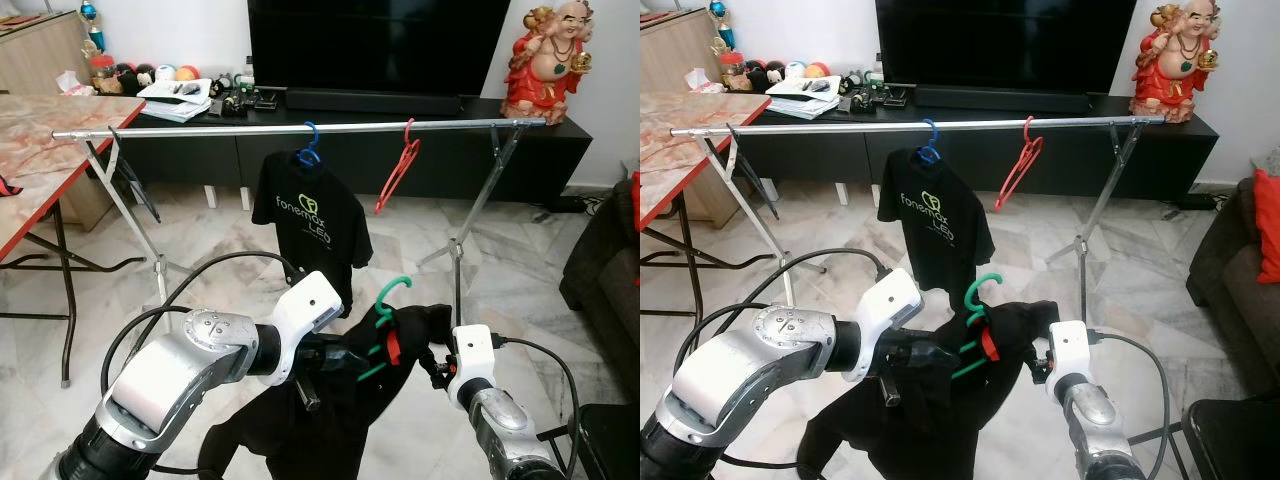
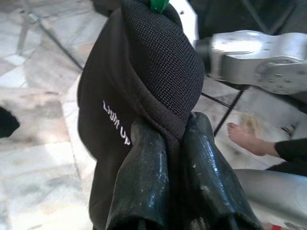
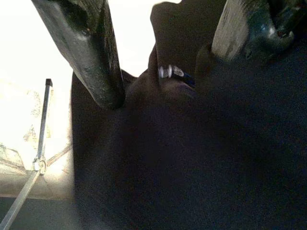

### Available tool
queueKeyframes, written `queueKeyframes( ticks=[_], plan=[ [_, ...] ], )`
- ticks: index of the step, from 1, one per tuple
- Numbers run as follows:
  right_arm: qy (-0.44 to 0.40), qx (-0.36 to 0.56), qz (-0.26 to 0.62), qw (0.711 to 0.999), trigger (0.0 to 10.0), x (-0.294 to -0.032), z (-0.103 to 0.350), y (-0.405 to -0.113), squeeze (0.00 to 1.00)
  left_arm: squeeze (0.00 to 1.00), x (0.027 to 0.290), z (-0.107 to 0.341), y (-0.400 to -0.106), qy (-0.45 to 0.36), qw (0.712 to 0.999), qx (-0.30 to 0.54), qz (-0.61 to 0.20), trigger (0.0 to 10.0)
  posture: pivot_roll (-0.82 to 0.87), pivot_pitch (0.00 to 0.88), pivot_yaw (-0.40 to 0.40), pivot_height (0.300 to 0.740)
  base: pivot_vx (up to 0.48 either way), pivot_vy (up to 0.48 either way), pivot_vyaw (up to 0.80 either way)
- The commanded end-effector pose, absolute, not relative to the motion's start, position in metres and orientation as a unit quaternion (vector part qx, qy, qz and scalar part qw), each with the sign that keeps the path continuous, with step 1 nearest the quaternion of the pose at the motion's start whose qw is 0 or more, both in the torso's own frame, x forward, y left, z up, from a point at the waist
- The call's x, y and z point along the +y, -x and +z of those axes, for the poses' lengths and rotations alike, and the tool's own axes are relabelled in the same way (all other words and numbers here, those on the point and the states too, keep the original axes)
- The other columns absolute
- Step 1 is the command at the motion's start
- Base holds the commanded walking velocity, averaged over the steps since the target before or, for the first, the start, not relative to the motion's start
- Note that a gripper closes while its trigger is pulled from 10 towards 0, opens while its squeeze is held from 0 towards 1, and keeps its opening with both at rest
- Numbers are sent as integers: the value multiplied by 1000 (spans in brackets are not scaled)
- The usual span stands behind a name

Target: Hang hanger

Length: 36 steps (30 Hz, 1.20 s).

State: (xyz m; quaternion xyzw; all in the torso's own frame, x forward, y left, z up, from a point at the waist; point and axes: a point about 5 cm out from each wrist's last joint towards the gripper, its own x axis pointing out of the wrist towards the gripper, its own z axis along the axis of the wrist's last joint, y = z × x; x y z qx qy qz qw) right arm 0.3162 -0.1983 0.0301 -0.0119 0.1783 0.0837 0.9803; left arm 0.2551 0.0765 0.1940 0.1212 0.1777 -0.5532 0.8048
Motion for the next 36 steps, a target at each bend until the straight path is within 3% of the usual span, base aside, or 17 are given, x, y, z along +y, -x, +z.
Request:
queueKeyframes(
  ticks=[1,7,8,9,15,27,32,36],
  plan=[
    [6,180,70,981,10000,-200,32,-319,0,0,73,201,-247,-130,785,156,-585,10000,153,5,-46,740,0,0,0],
    [5,177,64,982,10000,-201,34,-320,0,0,75,198,-247,-130,788,160,-580,10000,153,6,-49,740,0,0,0],
    [7,177,61,982,7843,-201,34,-320,0,0,76,199,-247,-131,786,160,-582,10000,153,6,-49,740,0,0,0],
    [6,177,62,982,0,-201,34,-320,0,0,78,199,-246,-136,783,161,-585,10000,154,7,-50,740,0,0,0],
    [20,176,62,982,0,-207,36,-321,0,0,102,193,-240,-193,753,177,-603,10000,154,7,-53,740,0,0,0],
    [32,179,65,981,0,-212,38,-322,0,0,132,186,-243,-263,729,197,-601,10000,153,10,-64,740,0,0,0],
    [29,182,77,980,0,-206,37,-322,0,0,135,178,-253,-323,733,194,-567,10000,154,9,-65,740,0,0,0],
    [28,182,84,979,0,-203,37,-322,0,0,133,180,-246,-300,720,191,-596,10000,154,9,-65,740,0,0,0]
  ],
)
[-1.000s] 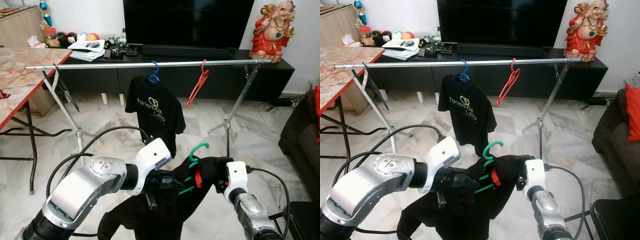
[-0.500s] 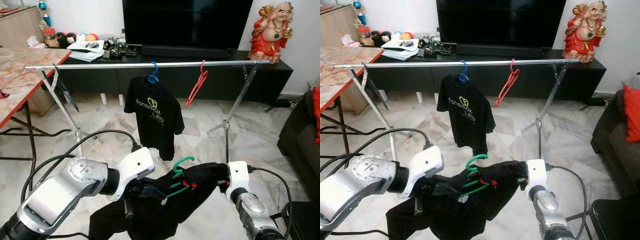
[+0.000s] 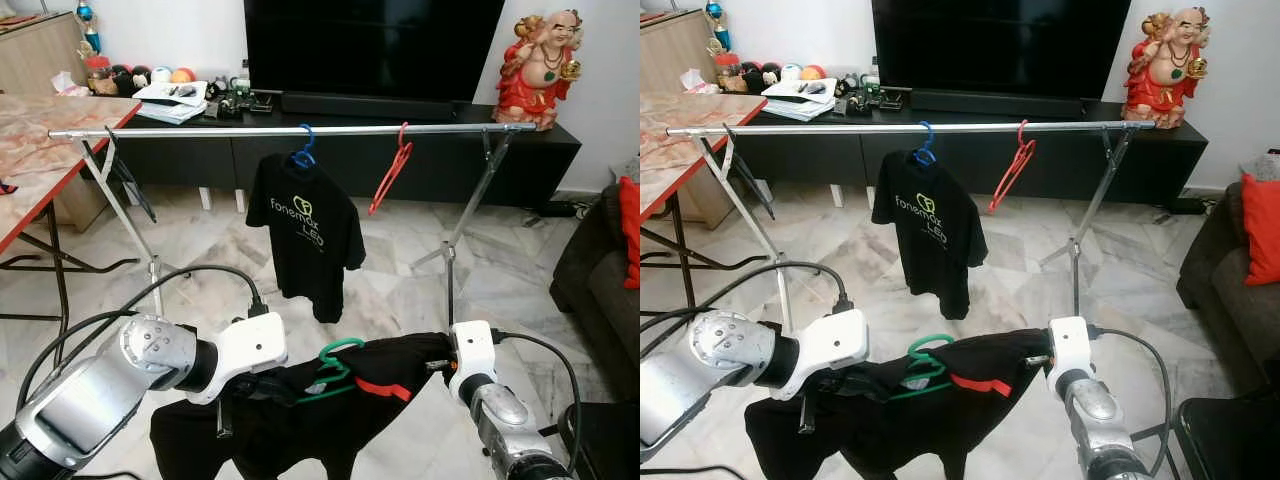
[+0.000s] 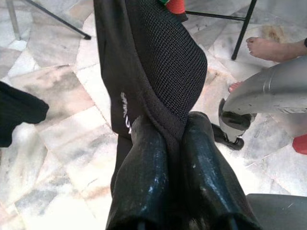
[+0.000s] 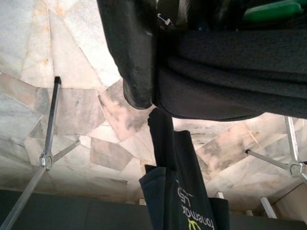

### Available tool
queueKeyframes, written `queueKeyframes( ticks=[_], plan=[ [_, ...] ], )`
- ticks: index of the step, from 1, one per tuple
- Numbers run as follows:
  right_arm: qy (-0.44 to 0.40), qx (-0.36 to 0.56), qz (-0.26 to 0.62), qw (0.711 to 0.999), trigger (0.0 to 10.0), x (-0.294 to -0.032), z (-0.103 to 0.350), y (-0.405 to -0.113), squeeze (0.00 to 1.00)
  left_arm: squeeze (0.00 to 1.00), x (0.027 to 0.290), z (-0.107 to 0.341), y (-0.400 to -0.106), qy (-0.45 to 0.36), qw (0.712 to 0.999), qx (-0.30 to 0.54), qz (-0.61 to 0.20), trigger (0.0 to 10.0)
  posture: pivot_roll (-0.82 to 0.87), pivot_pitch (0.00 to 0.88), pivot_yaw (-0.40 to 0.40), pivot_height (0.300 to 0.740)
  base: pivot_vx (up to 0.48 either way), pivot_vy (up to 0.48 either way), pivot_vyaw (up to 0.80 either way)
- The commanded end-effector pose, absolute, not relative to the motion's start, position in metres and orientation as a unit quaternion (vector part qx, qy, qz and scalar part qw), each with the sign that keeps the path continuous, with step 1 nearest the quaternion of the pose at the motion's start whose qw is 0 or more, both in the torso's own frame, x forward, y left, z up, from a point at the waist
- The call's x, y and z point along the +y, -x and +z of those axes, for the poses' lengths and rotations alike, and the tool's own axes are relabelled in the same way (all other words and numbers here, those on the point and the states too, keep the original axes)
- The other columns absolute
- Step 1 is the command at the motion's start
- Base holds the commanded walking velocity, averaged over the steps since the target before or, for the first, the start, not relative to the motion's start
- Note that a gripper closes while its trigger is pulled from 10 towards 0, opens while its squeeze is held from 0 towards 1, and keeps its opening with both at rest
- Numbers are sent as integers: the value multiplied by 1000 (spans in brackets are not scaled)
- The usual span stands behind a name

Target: Hang hanger

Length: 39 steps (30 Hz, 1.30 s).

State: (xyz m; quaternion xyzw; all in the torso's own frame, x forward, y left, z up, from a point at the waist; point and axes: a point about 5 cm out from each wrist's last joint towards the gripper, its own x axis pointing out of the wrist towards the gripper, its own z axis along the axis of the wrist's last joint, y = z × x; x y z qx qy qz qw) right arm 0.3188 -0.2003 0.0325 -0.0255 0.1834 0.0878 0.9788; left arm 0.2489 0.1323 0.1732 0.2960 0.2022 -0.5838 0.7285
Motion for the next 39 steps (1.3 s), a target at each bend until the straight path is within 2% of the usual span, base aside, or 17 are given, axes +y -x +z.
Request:
queueKeyframes(
  ticks=[1,5,10,14,15,16,17,19,20,21,24,25,26,27,35,37,39],
  plan=[
    [27,182,86,979,0,-203,37,-322,0,0,133,180,-243,-301,712,190,-605,10000,152,10,-67,740,0,0,0],
    [28,185,88,978,0,-203,36,-322,0,0,133,184,-235,-272,696,182,-639,10000,153,10,-67,740,0,0,0],
    [26,193,97,976,0,-199,32,-319,0,0,127,185,-221,-268,645,169,-695,10000,154,12,-72,740,0,0,0],
    [23,195,112,974,0,-193,30,-318,0,0,126,180,-221,-284,637,175,-695,10000,154,12,-72,740,0,0,0],
    [25,200,120,972,4510,-191,29,-318,0,0,127,180,-222,-286,637,177,-694,10000,149,11,-70,740,0,0,0],
    [25,200,120,972,4510,-191,29,-318,0,0,127,180,-222,-286,637,177,-694,10000,149,11,-70,740,0,0,0],
    [36,214,133,967,10000,-189,27,-317,0,0,128,178,-223,-297,633,183,-691,10000,149,11,-70,740,0,0,0],
    [47,226,150,961,10000,-188,24,-315,0,0,130,176,-223,-309,629,187,-689,10000,149,11,-70,740,0,0,0],
    [51,231,158,959,10000,-187,23,-314,376,0,130,175,-223,-313,627,188,-688,10000,149,11,-70,740,0,0,0],
    [54,240,179,953,10000,-185,21,-313,1000,0,130,175,-223,-314,626,188,-688,10000,149,11,-70,740,0,0,0],
    [83,268,259,924,10000,-177,16,-306,1000,0,128,173,-223,-313,627,189,-688,10000,144,12,-71,740,0,0,0],
    [111,286,312,899,10000,-173,13,-301,1000,0,128,173,-224,-314,627,189,-688,10000,141,12,-70,740,0,0,0],
    [111,286,312,899,10000,-173,13,-301,1000,0,128,173,-224,-314,627,189,-688,10000,141,12,-70,740,0,0,0],
    [126,295,348,881,10000,-171,12,-299,27,0,127,172,-224,-315,627,190,-687,10000,139,11,-70,740,0,0,0],
    [143,285,413,853,10000,-176,27,-305,0,0,127,170,-225,-313,632,189,-684,10000,134,12,-66,740,0,0,0],
    [172,282,449,830,10000,-182,37,-308,0,0,126,170,-226,-286,648,183,-682,10000,123,12,-58,740,0,0,0],
    [190,282,453,824,10000,-186,41,-310,0,0,126,169,-226,-285,649,183,-681,10000,123,12,-58,740,0,0,0]
  ],
)
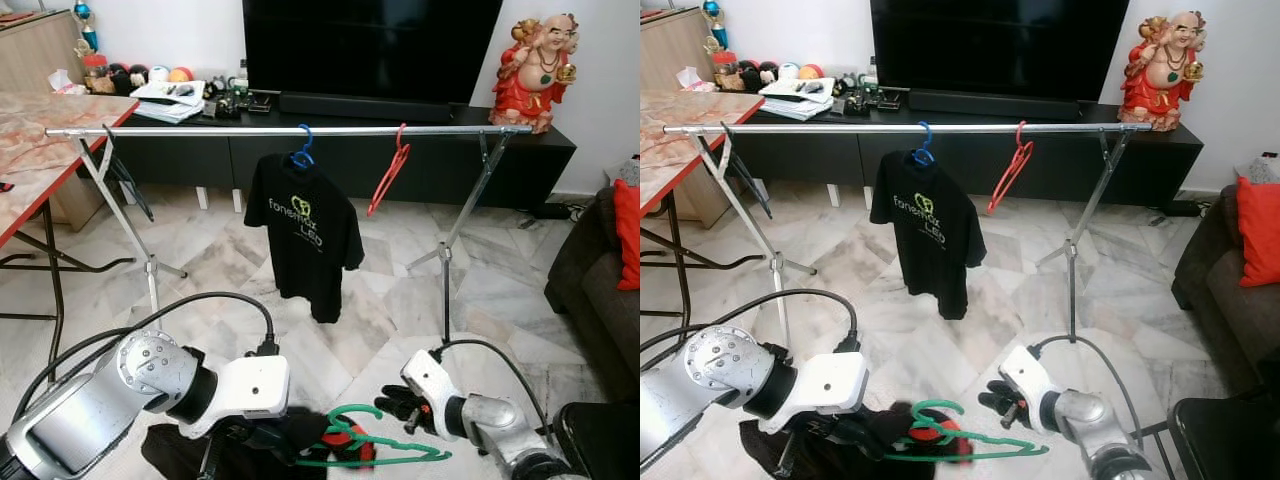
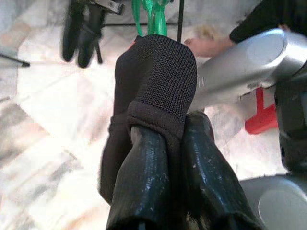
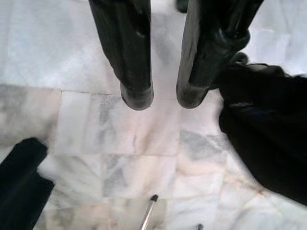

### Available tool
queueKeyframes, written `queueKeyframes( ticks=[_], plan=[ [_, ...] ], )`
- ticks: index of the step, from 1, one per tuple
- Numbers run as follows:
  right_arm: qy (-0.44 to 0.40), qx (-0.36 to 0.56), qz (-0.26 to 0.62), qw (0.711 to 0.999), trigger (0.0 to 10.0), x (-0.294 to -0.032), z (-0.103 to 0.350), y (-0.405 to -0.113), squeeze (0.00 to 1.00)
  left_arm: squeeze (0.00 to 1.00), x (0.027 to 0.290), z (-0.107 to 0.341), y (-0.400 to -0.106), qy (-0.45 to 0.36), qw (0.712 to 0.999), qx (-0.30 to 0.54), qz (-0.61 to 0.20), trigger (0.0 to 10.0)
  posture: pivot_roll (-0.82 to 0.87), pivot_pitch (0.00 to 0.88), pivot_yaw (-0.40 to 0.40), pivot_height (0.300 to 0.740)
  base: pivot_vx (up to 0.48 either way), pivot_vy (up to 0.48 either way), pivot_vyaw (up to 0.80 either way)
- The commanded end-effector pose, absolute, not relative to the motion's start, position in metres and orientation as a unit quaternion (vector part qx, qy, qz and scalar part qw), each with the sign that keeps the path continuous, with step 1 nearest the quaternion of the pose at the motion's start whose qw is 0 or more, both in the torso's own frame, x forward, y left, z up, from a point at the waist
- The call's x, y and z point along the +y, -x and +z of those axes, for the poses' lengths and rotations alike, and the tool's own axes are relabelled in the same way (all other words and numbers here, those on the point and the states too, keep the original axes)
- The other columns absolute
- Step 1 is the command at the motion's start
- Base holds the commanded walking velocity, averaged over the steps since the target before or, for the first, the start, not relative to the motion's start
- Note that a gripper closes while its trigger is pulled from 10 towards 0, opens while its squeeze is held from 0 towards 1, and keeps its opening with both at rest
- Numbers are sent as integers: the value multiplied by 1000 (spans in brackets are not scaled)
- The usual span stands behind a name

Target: Hang hanger

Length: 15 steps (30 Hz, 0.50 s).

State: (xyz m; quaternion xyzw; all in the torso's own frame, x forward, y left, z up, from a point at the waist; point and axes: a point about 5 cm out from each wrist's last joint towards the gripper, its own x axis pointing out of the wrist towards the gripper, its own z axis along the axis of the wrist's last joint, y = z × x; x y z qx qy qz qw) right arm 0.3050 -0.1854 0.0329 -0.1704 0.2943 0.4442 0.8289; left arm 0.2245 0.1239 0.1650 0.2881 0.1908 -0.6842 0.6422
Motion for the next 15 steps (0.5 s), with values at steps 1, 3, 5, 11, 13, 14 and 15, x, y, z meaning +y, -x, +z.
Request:
queueKeyframes(
  ticks=[1,3,5,11,13,14,15],
  plan=[
    [218,279,453,818,10000,-195,49,-315,0,0,127,168,-225,-280,651,186,-680,10000,115,13,-55,740,0,0,0],
    [227,275,452,818,10000,-200,55,-318,0,0,127,168,-225,-276,653,187,-680,10000,115,13,-55,740,0,0,0],
    [244,246,416,841,10000,-210,73,-330,0,0,126,166,-223,-274,652,189,-682,10000,115,16,-52,740,0,0,0],
    [242,170,299,907,10000,-233,124,-361,0,0,125,162,-224,-257,663,193,-675,10000,101,10,-46,740,0,0,0],
    [223,153,330,905,10000,-228,131,-361,0,0,123,162,-226,-232,681,178,-672,10000,101,10,-46,740,0,0,0],
    [219,142,349,900,10000,-224,134,-362,0,0,122,162,-230,-198,701,166,-665,10000,105,8,-46,740,0,0,0],
    [217,135,362,896,10000,-222,137,-362,0,0,121,162,-232,-172,714,158,-660,10000,105,8,-46,740,0,0,0]
  ],
)
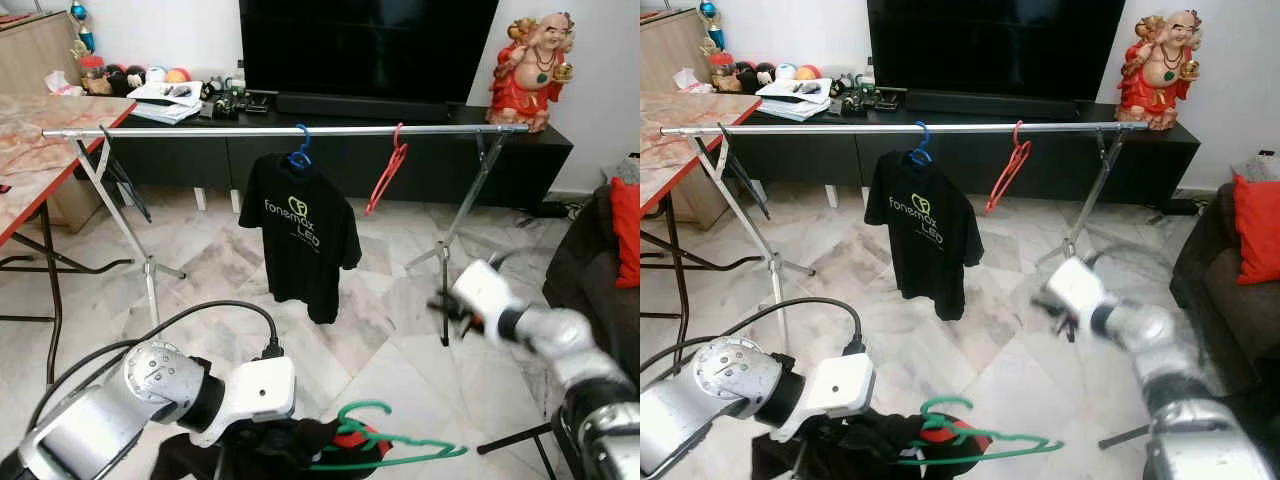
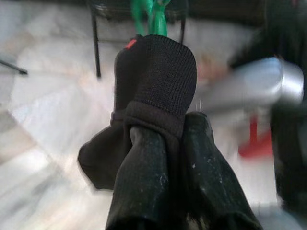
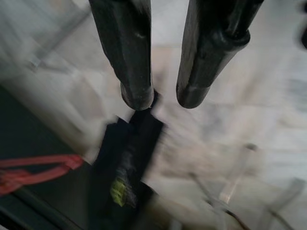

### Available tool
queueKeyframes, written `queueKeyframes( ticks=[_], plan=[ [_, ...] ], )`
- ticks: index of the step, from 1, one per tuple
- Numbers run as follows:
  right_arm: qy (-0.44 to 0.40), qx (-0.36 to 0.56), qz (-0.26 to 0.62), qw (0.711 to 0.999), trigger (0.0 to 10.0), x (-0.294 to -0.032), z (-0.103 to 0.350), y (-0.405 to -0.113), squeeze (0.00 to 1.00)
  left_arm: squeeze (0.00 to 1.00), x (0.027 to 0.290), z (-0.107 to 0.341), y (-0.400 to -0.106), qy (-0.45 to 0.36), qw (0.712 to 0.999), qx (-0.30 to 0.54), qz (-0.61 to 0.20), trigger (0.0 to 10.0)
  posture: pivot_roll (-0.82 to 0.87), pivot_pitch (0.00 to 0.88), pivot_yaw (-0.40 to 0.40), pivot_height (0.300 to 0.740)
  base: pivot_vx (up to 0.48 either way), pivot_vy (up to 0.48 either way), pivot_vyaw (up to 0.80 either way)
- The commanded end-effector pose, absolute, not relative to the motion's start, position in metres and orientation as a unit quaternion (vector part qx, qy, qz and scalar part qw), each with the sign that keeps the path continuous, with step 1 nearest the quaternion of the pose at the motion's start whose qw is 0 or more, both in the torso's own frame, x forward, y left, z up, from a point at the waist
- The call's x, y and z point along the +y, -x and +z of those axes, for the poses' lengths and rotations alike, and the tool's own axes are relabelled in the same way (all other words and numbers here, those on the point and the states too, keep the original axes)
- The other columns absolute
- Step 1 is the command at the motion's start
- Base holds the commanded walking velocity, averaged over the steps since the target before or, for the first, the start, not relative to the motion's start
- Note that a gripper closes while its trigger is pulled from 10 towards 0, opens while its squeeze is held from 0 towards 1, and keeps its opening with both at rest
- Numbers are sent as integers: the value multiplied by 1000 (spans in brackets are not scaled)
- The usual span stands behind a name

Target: Hang hanger

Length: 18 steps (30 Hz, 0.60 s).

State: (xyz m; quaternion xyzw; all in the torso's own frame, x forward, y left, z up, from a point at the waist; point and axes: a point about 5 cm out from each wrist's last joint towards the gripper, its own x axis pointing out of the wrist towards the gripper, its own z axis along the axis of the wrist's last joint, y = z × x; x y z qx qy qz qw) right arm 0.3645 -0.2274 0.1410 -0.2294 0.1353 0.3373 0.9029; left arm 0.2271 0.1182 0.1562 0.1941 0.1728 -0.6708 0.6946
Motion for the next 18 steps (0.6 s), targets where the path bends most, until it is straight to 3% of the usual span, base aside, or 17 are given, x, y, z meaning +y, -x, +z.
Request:
queueKeyframes(
  ticks=[1,5,6,8,13,16,18],
  plan=[
    [218,128,379,890,10000,-218,140,-362,0,0,122,160,-234,-146,729,141,-653,10000,103,8,-45,740,0,0,0],
    [210,100,400,887,10000,-211,150,-365,0,0,122,159,-248,-37,790,95,-604,10000,97,6,-45,740,0,0,0],
    [210,100,400,887,10000,-211,150,-365,0,0,122,159,-248,-37,790,95,-604,10000,97,6,-45,740,0,0,0],
    [200,72,385,898,10000,-209,163,-371,0,0,128,148,-261,-25,824,108,-555,10000,92,0,-42,740,0,0,0],
    [188,45,347,918,10000,-214,182,-380,0,0,132,124,-265,-55,833,152,-529,10000,78,0,-43,740,0,0,0],
    [200,44,351,914,10000,-214,185,-380,0,0,134,114,-270,-52,845,159,-508,10000,76,0,-42,740,0,0,0],
    [199,48,368,907,10000,-211,182,-378,0,0,136,108,-278,-40,869,146,-472,10000,75,0,-41,740,0,0,0]
  ],
)
